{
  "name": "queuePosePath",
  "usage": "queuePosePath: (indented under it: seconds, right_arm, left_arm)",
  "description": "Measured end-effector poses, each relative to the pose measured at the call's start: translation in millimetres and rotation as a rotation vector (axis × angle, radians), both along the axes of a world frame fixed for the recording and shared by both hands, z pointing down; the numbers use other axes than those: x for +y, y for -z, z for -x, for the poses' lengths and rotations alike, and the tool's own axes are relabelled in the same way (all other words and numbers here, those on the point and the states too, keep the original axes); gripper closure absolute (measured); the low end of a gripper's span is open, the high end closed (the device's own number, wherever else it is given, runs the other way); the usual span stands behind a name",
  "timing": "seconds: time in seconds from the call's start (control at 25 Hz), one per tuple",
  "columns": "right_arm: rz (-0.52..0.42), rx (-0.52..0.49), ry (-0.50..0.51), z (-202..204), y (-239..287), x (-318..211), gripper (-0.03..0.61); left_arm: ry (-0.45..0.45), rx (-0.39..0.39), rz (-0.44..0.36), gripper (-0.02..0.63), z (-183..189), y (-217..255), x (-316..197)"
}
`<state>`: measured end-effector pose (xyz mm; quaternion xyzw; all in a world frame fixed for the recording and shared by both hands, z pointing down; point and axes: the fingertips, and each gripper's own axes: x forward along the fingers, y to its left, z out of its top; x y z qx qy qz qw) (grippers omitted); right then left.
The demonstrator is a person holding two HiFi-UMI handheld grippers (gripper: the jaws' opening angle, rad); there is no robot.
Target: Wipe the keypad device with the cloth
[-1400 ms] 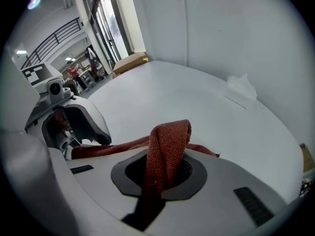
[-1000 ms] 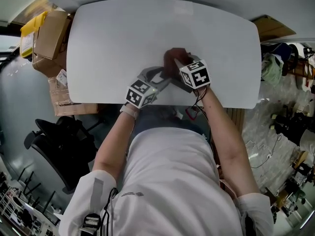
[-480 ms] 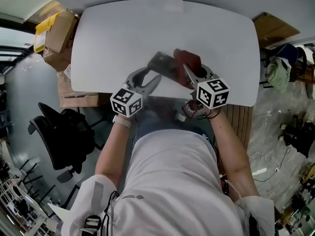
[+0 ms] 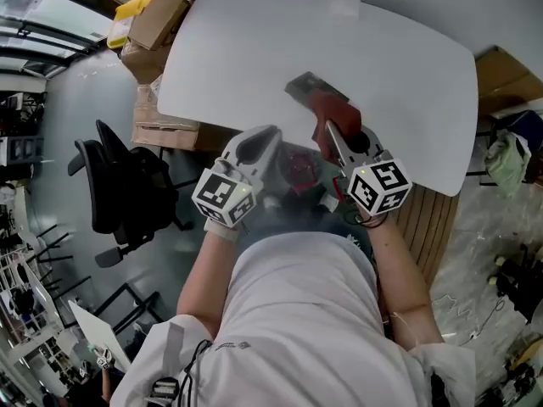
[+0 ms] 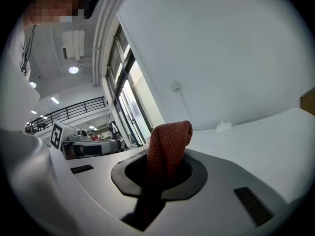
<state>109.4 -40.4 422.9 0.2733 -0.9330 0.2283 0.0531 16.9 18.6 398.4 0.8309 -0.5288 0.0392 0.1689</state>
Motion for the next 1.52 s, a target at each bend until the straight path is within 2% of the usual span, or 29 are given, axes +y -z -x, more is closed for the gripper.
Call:
queuePosePath:
  seconds: [0.24,0.52,0.68,0.84,0.96,1.16,1.28,1.44,1.52]
  right_arm:
    - [-0.069,-0.013,0.030,37.7,34.3,47.5,0.525]
    - [-0.144,0.002,-0.034,69.0,68.1,107.4,0.525]
    - [-0.175,0.026,-0.078,75.3,78.6,139.3,0.525]
    - [-0.212,0.060,-0.096,70.8,85.2,164.8,0.526]
    - [-0.236,0.070,-0.094,64.5,90.3,177.2,0.525]
    - [-0.292,0.055,-0.083,48.7,106.2,191.6,0.525]
    - [-0.327,0.052,-0.071,37.8,117.3,196.3,0.525]
    - [-0.363,0.064,-0.058,23.8,124.9,197.8,0.525]
    - [-0.371,0.061,-0.056,19.0,127.8,197.4,0.525]
  left_arm:
    - [-0.032,-0.012,-0.081,0.595,17.7,41.2,39.2]
    - [-0.076,0.062,-0.109,0.603,59.1,68.7,99.5]
    - [-0.107,0.069,-0.145,0.603,71.5,70.2,126.6]
    - [-0.105,0.101,-0.166,0.603,69.0,70.3,144.8]
    - [-0.097,0.075,-0.182,0.603,61.1,71.9,152.8]
    - [-0.128,0.082,-0.198,0.604,41.4,77.5,163.5]
    - [-0.153,0.118,-0.185,0.604,26.7,85.3,165.4]
    - [-0.121,0.175,-0.196,0.604,16.9,98.9,161.9]
    - [-0.121,0.163,-0.202,0.604,11.0,101.5,161.3]
